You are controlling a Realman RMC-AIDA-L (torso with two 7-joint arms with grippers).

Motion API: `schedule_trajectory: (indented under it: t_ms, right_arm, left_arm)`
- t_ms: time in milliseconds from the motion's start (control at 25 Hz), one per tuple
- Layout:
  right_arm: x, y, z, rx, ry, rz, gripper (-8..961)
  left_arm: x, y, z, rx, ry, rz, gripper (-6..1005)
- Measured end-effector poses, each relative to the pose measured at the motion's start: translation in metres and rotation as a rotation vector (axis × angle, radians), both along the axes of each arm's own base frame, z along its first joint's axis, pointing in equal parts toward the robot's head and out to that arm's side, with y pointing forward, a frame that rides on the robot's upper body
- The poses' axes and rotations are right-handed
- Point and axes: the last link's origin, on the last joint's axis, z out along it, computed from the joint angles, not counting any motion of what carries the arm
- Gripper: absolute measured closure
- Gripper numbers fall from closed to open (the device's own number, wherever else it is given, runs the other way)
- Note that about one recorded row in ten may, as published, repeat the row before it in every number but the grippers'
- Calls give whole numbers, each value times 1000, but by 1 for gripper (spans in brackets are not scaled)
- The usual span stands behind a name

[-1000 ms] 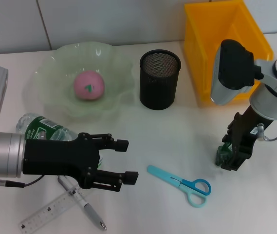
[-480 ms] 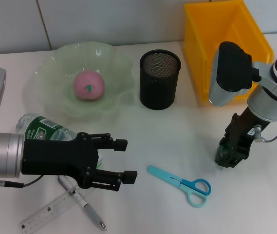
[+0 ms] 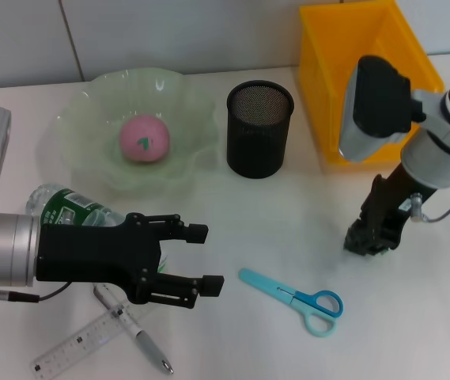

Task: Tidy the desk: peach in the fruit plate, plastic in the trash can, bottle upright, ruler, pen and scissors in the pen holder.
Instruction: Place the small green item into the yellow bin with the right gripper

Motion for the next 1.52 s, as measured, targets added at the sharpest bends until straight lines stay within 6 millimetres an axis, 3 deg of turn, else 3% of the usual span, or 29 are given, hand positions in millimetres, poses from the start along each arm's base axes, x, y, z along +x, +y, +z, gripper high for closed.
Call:
schedule_trajectory:
  t_ms: [320, 640, 720, 840, 920, 1040, 1200, 1520]
  right_arm:
    - [-22, 10, 31, 99, 91, 24, 680]
    - [-40, 24, 80, 308, 275, 55, 717]
    - [-39, 32, 102, 423, 350, 57, 732]
    - [-36, 40, 115, 519, 381, 52, 755]
    - [-26, 54, 129, 675, 410, 33, 777]
    - [-19, 64, 131, 758, 422, 16, 807]
    - [-6, 80, 117, 820, 435, -26, 813]
    - [5, 98, 92, 856, 443, -73, 749]
  left_arm:
    - [2, 2, 0, 4, -1, -8, 137]
    - [2, 1, 1, 1, -4, -11, 136]
    - [3, 1, 1, 1, -4, -13, 136]
    - [3, 1, 1, 1, -4, -17, 136]
    - [3, 1, 0, 2, -6, -20, 136]
    - [4, 1, 0, 3, -6, -21, 136]
    - [4, 1, -1, 2, -10, -22, 136]
    - [5, 1, -1, 2, -12, -24, 136]
